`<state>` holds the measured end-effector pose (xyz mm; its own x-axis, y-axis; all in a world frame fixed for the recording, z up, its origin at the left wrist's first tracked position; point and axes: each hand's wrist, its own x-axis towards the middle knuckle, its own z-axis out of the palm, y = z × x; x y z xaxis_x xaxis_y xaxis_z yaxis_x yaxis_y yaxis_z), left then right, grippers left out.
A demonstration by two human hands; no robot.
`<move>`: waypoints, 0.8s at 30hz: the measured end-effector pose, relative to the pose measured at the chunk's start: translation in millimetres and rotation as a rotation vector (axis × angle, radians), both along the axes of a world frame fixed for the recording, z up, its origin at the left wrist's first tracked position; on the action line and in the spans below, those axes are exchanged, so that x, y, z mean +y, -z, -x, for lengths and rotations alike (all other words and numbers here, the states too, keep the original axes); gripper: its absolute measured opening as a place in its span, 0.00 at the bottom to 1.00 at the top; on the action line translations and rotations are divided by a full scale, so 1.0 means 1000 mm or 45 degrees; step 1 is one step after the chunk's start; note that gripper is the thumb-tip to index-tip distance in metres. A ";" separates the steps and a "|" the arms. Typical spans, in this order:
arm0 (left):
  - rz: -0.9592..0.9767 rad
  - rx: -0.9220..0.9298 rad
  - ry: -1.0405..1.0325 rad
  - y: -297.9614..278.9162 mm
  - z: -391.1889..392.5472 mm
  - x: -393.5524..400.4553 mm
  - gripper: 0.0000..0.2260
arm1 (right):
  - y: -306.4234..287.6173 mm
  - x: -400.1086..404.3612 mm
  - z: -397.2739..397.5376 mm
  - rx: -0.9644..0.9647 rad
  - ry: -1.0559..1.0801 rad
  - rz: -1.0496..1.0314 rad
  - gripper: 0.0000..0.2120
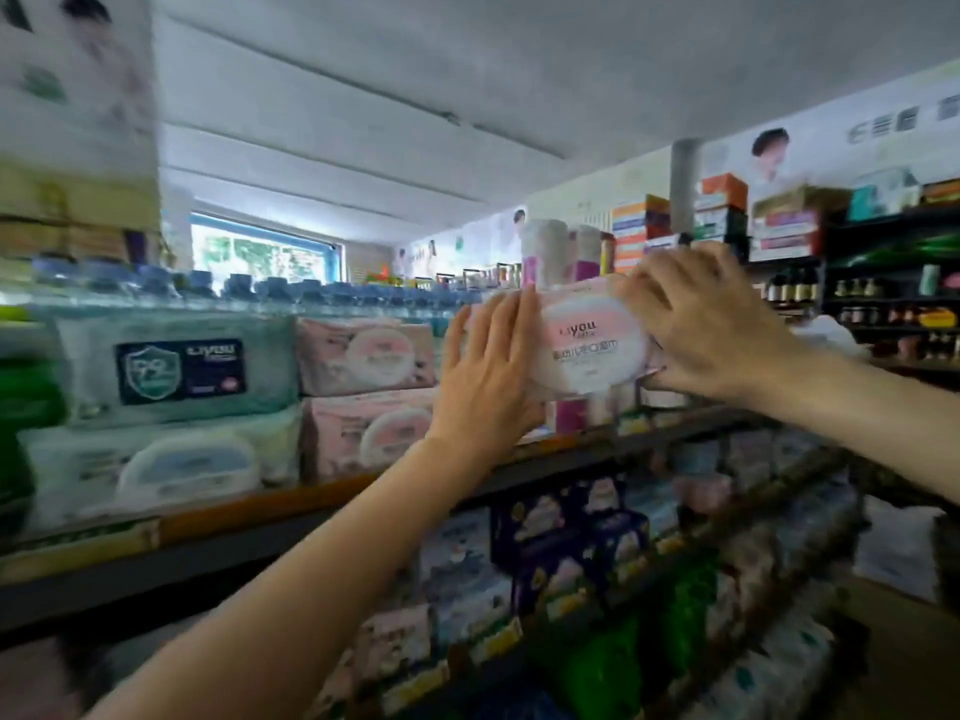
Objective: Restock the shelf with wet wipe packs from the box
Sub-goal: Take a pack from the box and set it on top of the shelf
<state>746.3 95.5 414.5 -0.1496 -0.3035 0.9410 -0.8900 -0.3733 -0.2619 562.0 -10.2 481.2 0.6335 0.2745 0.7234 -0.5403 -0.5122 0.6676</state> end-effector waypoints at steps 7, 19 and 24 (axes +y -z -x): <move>0.019 -0.139 -0.456 -0.031 -0.087 0.079 0.46 | -0.025 0.017 -0.133 0.015 -0.331 0.039 0.39; -0.332 -0.167 -0.709 -0.010 -0.165 0.063 0.49 | 0.032 -0.043 -0.268 0.405 -0.503 -0.347 0.44; -0.426 -0.040 -0.768 -0.014 -0.154 0.064 0.47 | 0.030 -0.032 -0.261 0.521 -0.355 -0.469 0.46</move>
<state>900.0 159.4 428.2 0.1110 -0.6159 0.7800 -0.5423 -0.6952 -0.4718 822.8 -41.7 451.1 0.8202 0.2482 0.5155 -0.0900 -0.8339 0.5446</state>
